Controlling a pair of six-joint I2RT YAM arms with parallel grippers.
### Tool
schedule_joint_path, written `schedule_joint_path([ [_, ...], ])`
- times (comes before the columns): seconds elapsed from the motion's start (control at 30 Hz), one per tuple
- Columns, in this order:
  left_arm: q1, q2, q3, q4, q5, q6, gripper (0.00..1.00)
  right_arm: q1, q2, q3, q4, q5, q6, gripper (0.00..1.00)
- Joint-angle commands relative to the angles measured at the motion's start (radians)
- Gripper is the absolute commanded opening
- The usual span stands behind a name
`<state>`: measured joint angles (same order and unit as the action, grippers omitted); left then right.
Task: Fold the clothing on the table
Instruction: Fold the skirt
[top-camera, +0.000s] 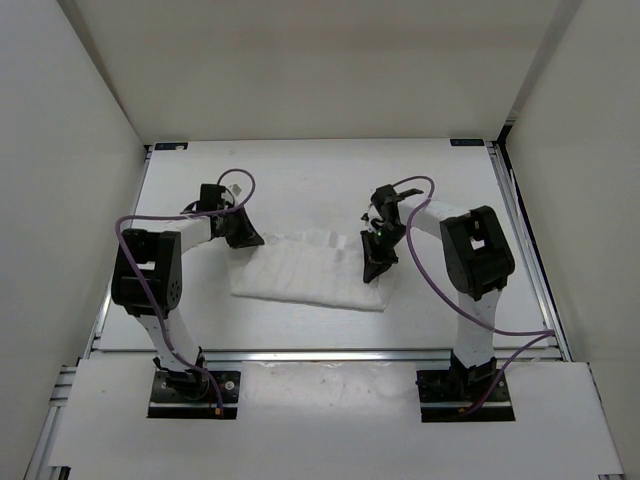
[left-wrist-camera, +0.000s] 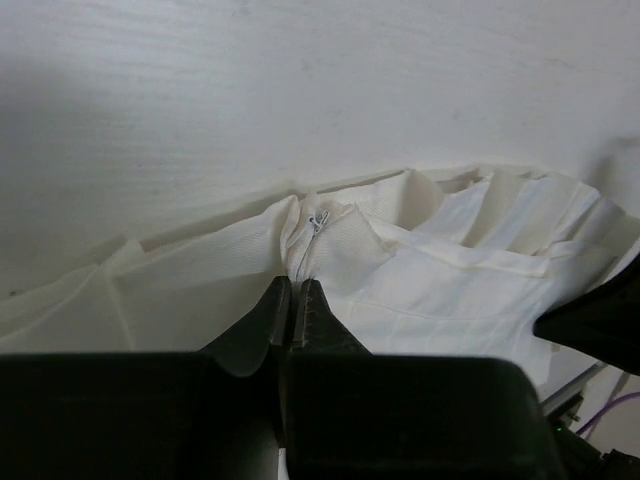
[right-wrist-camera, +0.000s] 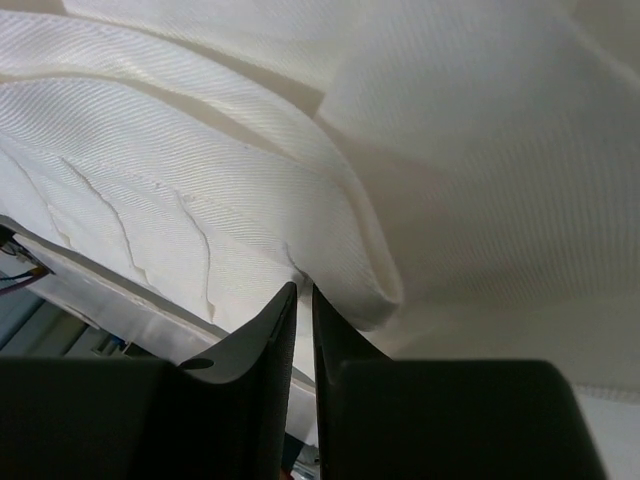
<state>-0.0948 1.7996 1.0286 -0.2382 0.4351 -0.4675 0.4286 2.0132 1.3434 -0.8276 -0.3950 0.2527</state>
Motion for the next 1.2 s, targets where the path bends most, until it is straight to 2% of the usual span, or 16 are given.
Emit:
schedule_joint_path([
  [0.0,-0.008,-0.075,-0.027,-0.018,-0.090,0.046,0.00,0.002,0.001,-0.021,-0.004,0.015,-0.006,0.16],
  [0.1,-0.019,-0.080,-0.041,-0.041,-0.139,0.065,0.00,-0.007,-0.025,-0.020,0.008,0.010,-0.013,0.18],
  [0.13,-0.022,-0.085,-0.047,-0.049,-0.148,0.061,0.05,-0.007,-0.033,-0.021,0.027,0.007,-0.012,0.21],
  [0.17,-0.010,-0.094,-0.048,-0.038,-0.145,0.053,0.12,-0.011,-0.050,-0.020,0.044,0.015,-0.006,0.22],
  [0.2,-0.003,-0.101,-0.048,-0.033,-0.127,0.041,0.29,-0.017,-0.079,-0.018,0.048,-0.004,-0.010,0.22],
  [0.27,0.021,-0.135,-0.027,-0.018,-0.095,0.015,0.39,-0.037,-0.123,-0.010,0.088,-0.034,-0.001,0.24],
  [0.37,0.066,-0.154,0.057,-0.050,-0.047,0.000,0.64,-0.091,-0.194,-0.019,0.149,-0.105,0.028,0.29],
  [0.43,0.089,-0.155,0.093,-0.053,0.005,-0.020,0.65,-0.128,-0.253,-0.035,0.171,-0.128,0.043,0.40],
  [0.47,0.090,-0.161,0.106,-0.047,0.026,-0.026,0.65,-0.139,-0.263,-0.044,0.179,-0.128,0.057,0.51],
  [0.63,0.069,-0.184,0.007,0.060,0.149,-0.124,0.65,-0.203,-0.339,-0.168,0.199,-0.134,0.068,0.53],
  [0.77,0.011,-0.215,-0.113,0.111,0.160,-0.166,0.64,-0.220,-0.405,-0.320,0.248,-0.137,0.100,0.56],
  [0.93,-0.003,-0.244,-0.235,0.126,0.120,-0.165,0.60,-0.240,-0.485,-0.495,0.347,-0.176,0.151,0.60],
  [1.0,-0.005,-0.252,-0.249,0.116,0.082,-0.137,0.46,-0.254,-0.505,-0.523,0.360,-0.186,0.168,0.63],
  [1.07,0.006,-0.255,-0.274,0.106,0.059,-0.123,0.36,-0.263,-0.510,-0.540,0.360,-0.177,0.157,0.63],
  [1.17,0.017,-0.256,-0.301,0.109,0.033,-0.114,0.32,-0.258,-0.508,-0.561,0.363,-0.172,0.164,0.67],
])
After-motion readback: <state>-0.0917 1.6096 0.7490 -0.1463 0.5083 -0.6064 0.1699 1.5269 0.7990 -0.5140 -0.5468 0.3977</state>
